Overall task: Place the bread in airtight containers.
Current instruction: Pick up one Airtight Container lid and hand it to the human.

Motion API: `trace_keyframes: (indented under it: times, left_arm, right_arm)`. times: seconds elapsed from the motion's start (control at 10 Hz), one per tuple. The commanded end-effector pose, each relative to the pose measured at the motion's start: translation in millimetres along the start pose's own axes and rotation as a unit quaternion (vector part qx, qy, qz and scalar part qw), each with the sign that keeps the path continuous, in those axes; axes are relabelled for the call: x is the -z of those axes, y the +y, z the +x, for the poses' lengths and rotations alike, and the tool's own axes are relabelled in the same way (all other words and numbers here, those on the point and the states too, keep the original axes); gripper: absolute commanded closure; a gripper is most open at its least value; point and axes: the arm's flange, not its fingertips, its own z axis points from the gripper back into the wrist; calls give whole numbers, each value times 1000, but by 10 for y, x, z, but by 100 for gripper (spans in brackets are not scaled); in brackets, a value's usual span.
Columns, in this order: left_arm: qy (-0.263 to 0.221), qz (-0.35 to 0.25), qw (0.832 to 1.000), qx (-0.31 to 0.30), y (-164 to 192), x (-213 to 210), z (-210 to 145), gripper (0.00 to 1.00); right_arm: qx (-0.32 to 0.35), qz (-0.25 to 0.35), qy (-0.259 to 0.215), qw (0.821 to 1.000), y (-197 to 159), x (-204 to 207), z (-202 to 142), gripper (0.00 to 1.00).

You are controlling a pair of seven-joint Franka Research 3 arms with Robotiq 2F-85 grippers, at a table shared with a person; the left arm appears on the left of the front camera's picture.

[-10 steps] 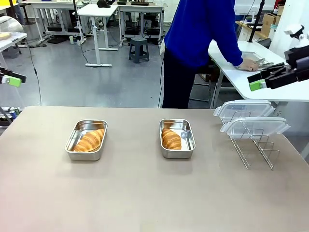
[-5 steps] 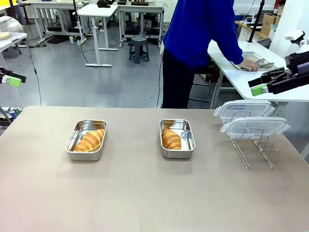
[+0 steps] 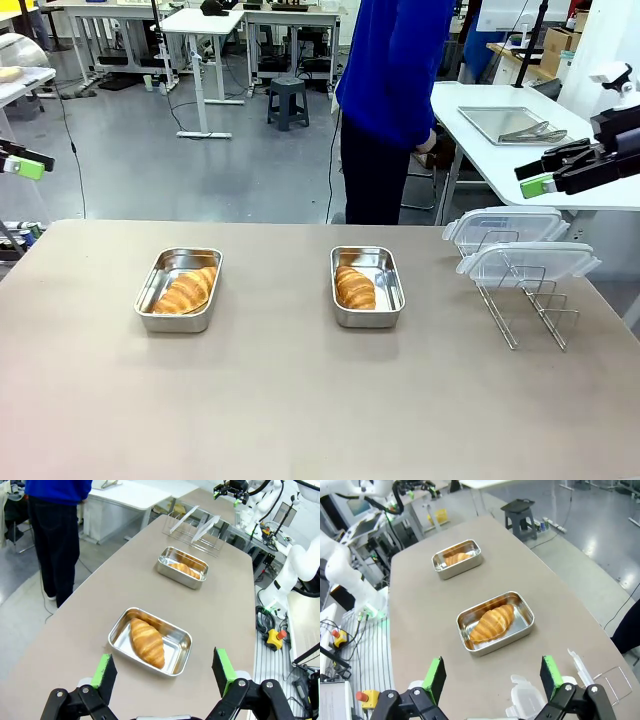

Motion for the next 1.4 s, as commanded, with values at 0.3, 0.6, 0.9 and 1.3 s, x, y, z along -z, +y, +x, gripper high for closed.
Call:
trace_keyframes:
  times: [0.3, 0.6, 0.9, 1.3]
  left_arm:
    - [-2, -4, 1000, 3, -8, -3, 9, 0]
    - [-2, -4, 1000, 3, -8, -3, 9, 0]
    - [-2, -4, 1000, 3, -8, -3, 9, 0]
    - [-2, -4, 1000, 3, -8, -3, 9, 0]
  right_arm:
    - [-124, -36, 147, 981, 93, -35, 217, 0]
    - [-265, -20, 290, 919, 321, -16, 366, 0]
    - [-291, -68, 394, 869, 349, 248, 160, 0]
    - [-257, -147, 414, 861, 213, 567, -169, 0]
